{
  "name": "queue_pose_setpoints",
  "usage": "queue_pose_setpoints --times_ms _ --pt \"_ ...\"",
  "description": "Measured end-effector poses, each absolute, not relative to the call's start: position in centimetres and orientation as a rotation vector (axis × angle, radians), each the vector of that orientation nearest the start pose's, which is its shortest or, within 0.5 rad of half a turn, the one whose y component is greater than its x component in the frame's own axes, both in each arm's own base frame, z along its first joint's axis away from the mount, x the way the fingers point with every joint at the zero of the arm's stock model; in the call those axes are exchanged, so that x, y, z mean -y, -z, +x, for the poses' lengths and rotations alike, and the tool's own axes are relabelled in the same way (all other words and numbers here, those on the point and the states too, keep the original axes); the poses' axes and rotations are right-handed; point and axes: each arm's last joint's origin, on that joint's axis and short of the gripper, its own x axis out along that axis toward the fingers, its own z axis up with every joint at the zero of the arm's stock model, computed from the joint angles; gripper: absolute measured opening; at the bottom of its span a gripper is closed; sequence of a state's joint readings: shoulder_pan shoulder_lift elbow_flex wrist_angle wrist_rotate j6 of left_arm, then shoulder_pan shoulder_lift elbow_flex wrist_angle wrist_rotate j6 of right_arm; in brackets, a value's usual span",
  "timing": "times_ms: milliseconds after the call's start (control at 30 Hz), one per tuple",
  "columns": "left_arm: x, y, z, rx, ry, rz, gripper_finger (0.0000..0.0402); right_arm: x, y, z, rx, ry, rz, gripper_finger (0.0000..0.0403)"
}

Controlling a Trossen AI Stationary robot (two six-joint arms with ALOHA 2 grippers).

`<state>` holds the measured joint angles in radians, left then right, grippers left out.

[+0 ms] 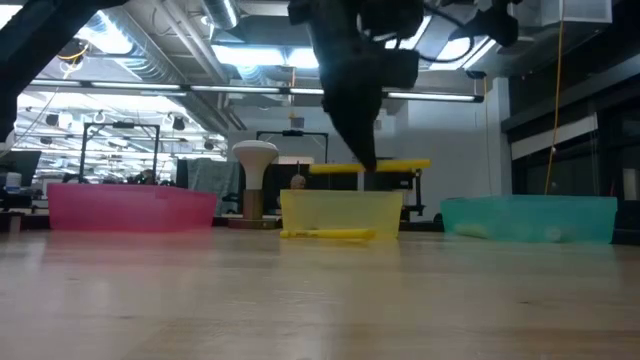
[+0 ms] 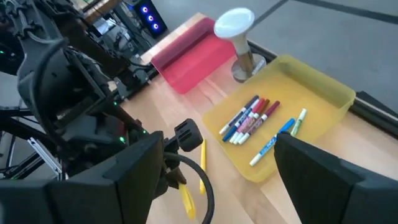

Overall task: Pick & Place Markers
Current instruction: Put the bottom yellow pen into the red bin

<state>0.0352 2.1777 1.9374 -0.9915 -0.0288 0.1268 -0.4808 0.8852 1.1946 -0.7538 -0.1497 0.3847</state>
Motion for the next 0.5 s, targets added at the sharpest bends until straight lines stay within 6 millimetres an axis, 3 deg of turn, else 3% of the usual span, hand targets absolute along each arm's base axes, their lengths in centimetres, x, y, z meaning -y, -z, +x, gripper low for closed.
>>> queue_pose_setpoints --times_ms 233,500 --pt "-1.8 -25.6 45.0 -1.191 0.018 0.119 0.0023 6.5 -40.3 13.4 -0.317 0.398 0.501 0.0298" --pt "-2.8 -26.3 43.4 -1.192 -0.011 0.093 0.0023 5.9 -40.8 12.3 -0.273 0.392 0.493 0.0298"
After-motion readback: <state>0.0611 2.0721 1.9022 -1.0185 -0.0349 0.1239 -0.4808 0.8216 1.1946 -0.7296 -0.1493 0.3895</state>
